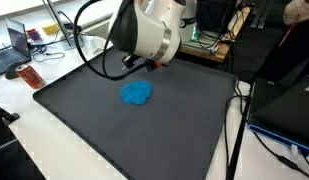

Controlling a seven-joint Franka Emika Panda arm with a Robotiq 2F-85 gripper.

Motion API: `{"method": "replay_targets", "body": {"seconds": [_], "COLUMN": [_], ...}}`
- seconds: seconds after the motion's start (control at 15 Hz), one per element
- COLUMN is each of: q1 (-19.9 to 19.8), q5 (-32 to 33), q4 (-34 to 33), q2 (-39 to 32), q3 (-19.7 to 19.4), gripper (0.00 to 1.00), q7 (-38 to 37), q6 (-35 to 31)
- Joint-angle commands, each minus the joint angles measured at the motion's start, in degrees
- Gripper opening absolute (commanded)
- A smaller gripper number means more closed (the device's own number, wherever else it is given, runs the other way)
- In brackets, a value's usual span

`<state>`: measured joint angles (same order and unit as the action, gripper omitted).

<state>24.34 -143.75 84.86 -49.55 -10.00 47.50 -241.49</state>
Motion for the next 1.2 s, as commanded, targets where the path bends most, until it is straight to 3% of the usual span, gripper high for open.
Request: {"method": "replay_targets", "body": {"seconds": [0.0,0.6,1.13], "q1": [2.82,7.63,9.72], "q5": [0.0,0.0,0.0], "q4": [-5.0,-8.22,-6.75], "q2": [-4.36,-11.17,-13.18], "q3": [-3.44,-9.88,-13.26], "gripper": [0.03,0.03,0.03], "q7": [0.34,-0.58,-0.27], "q6": [-1.7,-1.6,-1.42]}}
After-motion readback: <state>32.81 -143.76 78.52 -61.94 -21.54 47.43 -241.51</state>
